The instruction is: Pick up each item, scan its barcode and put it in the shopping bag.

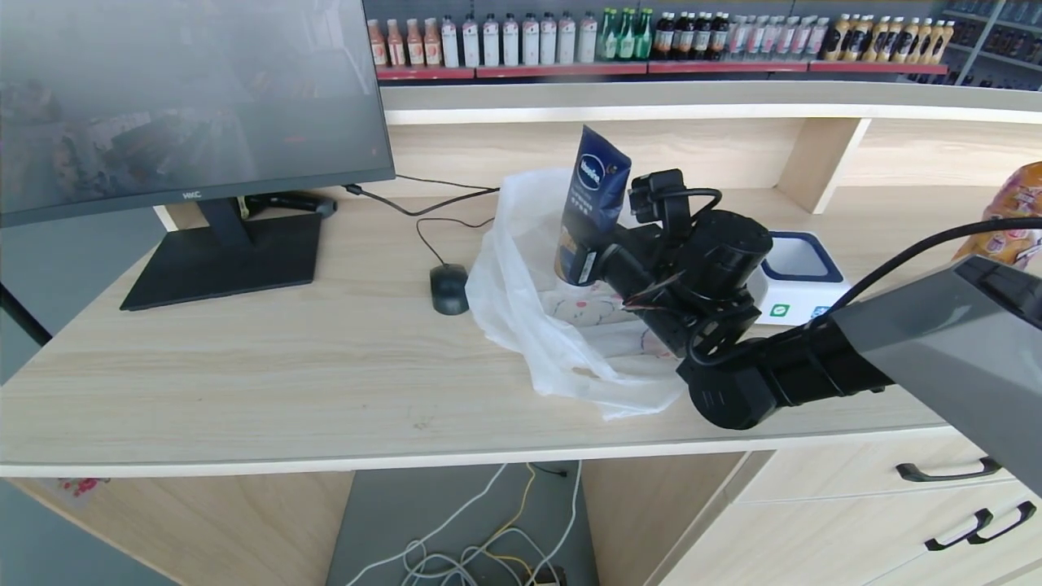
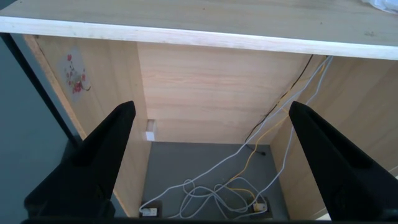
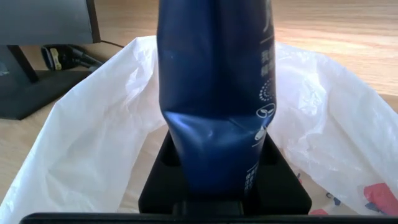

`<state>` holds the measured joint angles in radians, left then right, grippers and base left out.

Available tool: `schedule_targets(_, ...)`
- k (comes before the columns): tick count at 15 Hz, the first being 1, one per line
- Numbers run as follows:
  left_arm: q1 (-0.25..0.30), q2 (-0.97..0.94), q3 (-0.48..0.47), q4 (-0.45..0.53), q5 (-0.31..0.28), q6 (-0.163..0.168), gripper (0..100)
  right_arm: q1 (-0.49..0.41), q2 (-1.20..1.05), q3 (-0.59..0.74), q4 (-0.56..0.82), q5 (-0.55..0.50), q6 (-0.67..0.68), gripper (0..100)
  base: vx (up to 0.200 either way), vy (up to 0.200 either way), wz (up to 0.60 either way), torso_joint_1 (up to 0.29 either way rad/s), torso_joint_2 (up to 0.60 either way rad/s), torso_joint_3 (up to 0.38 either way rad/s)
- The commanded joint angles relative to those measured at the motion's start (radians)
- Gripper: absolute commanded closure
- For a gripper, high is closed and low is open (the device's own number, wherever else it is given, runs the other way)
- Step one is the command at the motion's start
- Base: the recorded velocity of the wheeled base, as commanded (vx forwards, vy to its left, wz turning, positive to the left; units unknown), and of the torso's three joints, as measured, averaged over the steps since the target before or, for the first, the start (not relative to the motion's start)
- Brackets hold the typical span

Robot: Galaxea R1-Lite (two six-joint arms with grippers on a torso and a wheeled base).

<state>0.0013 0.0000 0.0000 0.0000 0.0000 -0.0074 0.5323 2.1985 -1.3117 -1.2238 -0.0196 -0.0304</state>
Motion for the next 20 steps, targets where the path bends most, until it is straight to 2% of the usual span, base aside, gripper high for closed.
schedule_targets(1, 0.0, 0.0, 0.0, 0.0, 0.002, 0.0, 0, 0.001, 0.004, 0.002, 0.003, -0.011, 0.001, 100, 0.0, 0.0, 0.0, 0.0, 0.0, 0.0)
schedule_targets(20, 0.0, 0.0, 0.0, 0.0, 0.002, 0.0, 0, 0.003, 0.012, 0.005, 0.05, -0.022, 0.018, 100, 0.0, 0.0, 0.0, 0.0, 0.0, 0.0)
